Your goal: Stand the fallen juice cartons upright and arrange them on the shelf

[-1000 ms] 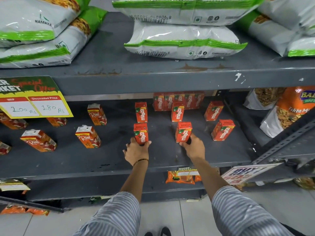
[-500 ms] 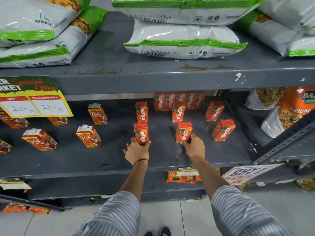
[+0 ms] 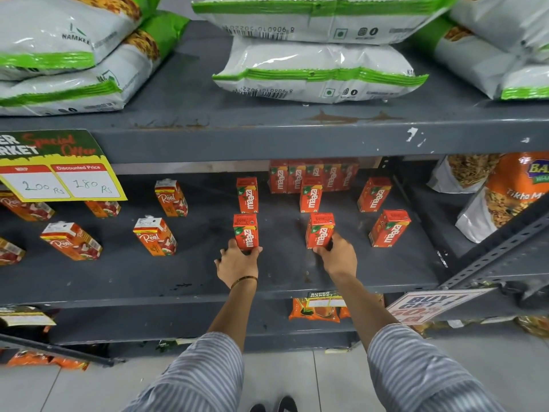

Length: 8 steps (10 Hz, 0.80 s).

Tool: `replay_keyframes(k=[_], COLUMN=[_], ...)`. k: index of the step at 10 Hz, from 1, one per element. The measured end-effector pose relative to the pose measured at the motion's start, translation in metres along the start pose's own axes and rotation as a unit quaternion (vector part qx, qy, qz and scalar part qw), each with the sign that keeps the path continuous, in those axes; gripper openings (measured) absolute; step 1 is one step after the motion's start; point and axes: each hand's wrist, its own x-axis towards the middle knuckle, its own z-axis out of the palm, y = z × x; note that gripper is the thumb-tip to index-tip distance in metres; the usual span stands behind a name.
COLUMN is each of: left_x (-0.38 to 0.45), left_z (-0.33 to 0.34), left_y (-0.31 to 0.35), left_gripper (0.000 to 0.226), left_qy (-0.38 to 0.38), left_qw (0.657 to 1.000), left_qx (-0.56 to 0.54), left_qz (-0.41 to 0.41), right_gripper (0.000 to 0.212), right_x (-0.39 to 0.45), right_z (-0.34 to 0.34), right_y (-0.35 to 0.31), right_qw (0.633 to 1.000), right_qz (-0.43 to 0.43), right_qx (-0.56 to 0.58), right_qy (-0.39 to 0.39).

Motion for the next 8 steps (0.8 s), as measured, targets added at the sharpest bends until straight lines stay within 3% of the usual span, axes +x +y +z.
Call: replay_keyframes(k=[5,7,8], left_x=[0.005,-0.008,-0.020], left_z=[-0.002,-0.004,-0.008], left_y=[-0.003,-0.015,-0.027], left_gripper=[0.043,0.064,0.065], left_qy=[-0.019,-0.057,-0.062], left_qw=[1.000,0.998,0.993], left_qx=[0.017,0.000,0.034], left_qz=[0.012,0.038,0.092], right_gripper=[0.044,0.046,0.035], right_x=[0.004,-0.008,-0.028], right_z=[0.003,0.002,0.003], right_y=[0.003,0.008,0.010], right_qw=[1.000,0.998,0.997], right_qz=[-0.003,0.006,-0.012], right_qx=[0.005,0.069,0.068], right_qy=[-0.001,0.003,0.035])
